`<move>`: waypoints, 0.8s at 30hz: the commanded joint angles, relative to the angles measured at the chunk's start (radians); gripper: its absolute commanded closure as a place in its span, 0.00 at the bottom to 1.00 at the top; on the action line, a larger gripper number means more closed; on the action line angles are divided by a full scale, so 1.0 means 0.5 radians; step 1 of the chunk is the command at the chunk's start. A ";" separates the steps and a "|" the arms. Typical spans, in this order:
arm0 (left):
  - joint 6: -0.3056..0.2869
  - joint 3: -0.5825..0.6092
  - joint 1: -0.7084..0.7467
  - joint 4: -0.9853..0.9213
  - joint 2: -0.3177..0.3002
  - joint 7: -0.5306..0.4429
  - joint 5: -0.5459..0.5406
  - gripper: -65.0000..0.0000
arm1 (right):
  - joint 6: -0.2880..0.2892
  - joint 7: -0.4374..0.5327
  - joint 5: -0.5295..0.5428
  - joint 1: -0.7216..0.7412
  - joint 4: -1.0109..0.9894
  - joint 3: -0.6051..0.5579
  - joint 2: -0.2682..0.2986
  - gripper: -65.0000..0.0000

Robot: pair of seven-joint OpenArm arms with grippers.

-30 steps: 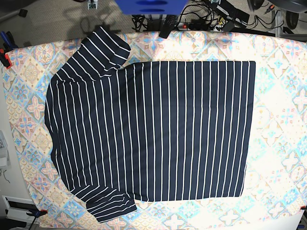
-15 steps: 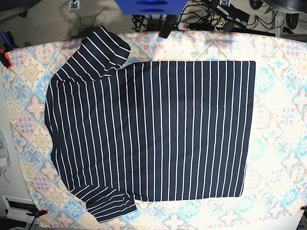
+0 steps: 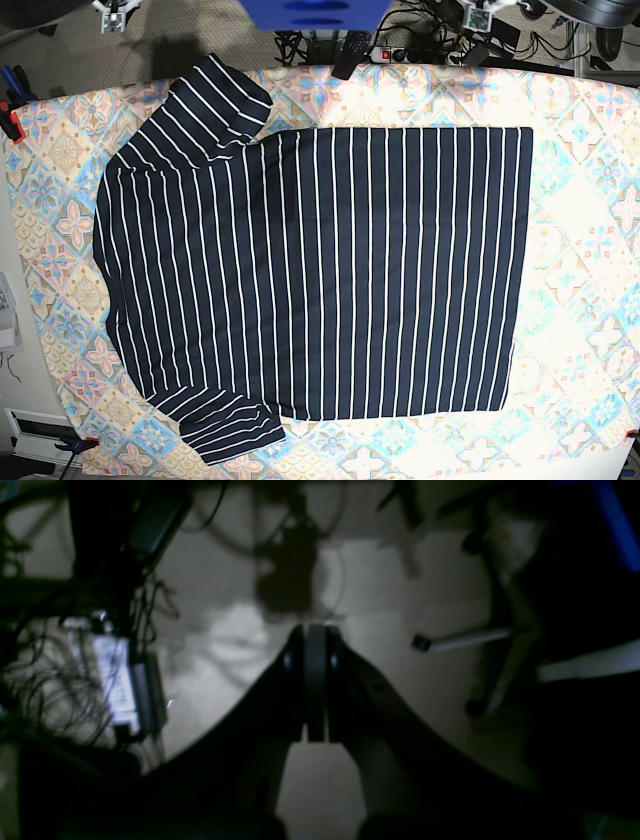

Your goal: Fold the T-shirt properly

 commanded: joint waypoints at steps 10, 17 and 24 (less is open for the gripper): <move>0.012 -0.127 0.072 0.460 -0.010 -0.023 -0.015 1.00 | -0.011 -0.172 -0.003 -0.105 0.455 0.067 0.008 1.00; 0.012 -0.124 -0.029 0.555 -0.001 0.023 -0.304 0.97 | -0.011 -0.372 -0.003 -0.102 0.731 0.054 0.008 1.00; 0.012 -0.219 -0.262 0.589 -0.016 0.498 -0.942 0.82 | -0.011 -0.430 -0.003 -0.053 0.814 0.048 0.008 1.00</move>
